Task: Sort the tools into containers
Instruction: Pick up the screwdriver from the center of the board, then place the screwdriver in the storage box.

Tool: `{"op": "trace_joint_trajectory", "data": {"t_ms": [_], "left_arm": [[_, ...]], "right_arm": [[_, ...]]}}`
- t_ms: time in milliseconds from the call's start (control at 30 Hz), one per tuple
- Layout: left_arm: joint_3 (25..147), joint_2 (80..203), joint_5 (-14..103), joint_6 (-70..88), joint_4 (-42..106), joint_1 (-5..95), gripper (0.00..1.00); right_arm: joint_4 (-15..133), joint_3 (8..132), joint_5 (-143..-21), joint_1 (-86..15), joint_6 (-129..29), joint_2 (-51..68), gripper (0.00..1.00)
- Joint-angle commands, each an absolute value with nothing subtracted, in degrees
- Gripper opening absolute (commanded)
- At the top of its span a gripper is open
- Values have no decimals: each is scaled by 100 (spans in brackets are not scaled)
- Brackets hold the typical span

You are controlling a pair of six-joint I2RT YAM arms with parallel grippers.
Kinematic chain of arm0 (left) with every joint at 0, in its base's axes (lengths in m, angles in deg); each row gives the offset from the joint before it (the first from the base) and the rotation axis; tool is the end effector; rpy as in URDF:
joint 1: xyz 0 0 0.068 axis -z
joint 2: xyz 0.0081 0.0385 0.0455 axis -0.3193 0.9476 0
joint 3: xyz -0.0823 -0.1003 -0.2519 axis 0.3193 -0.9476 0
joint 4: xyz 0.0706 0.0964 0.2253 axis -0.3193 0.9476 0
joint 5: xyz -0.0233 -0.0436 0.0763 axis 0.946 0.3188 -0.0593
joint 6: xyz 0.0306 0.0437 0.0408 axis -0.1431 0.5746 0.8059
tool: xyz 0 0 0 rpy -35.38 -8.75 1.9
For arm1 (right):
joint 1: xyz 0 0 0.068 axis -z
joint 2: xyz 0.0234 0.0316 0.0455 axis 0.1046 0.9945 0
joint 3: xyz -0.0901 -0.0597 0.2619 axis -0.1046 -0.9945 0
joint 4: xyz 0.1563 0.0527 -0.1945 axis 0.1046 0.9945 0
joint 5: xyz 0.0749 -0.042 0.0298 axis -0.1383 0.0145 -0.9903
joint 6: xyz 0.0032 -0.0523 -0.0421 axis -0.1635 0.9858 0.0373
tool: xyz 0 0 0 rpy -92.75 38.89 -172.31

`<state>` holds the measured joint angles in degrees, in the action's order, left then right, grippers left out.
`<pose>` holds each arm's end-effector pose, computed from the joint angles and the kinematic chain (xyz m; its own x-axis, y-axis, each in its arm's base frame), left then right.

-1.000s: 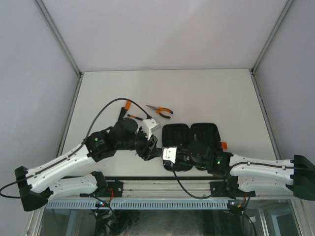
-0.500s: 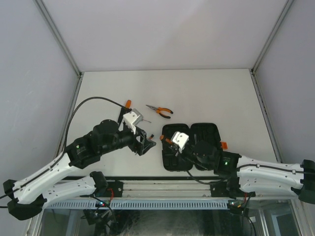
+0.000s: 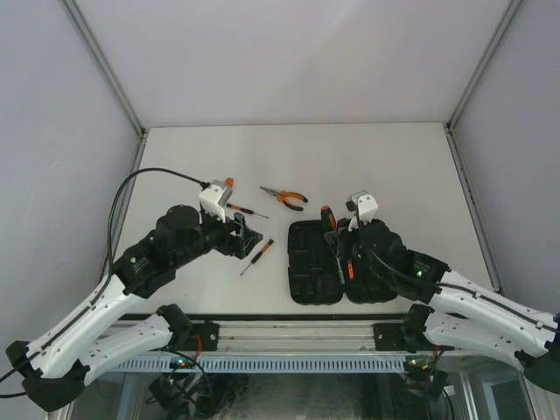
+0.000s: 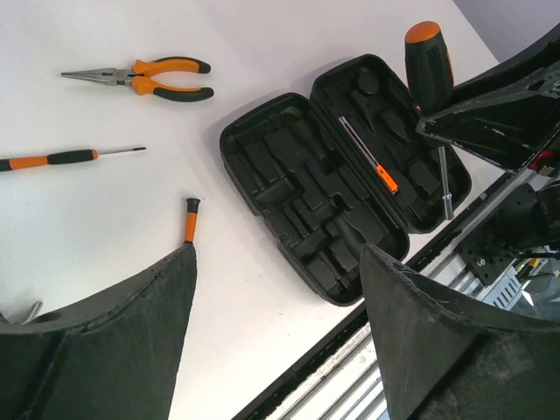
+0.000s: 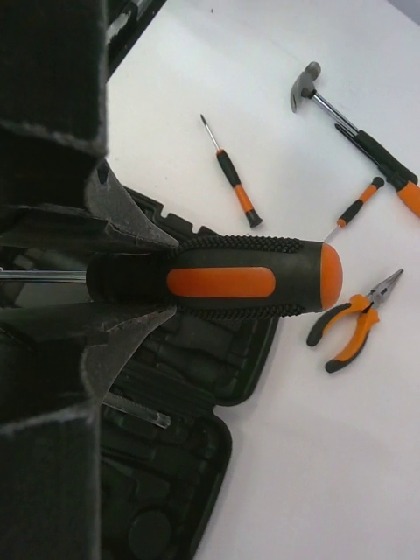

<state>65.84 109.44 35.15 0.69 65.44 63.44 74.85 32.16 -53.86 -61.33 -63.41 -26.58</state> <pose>0.1164 -0.1143 0.3482 -0.4908 0.0071 -0.8712 0.5592 0.7694 -0.3088 0.1212 0.1419 0.2869 -0.4195 -0.0427 -0.9067 -0.4723 0.8633 0.1779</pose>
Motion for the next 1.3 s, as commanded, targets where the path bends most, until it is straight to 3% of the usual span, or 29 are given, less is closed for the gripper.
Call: {"op": "trace_joint_trajectory", "data": {"t_ms": [0,833,1267], "left_arm": [[6403,10802,3674,-352,6428,6310,79],[5468,10081,3882,-1049,5955,6314,77],[5360,10358,3930,-932,5755,6309,77]], "right_arm": [[7601,3448,-5460,-6121,-7253,-2734,0],[7911,3242,-4542,-5988,-8361,-2059,0],[7801,3234,-4407,-5612,-8528,-1650,0]]}}
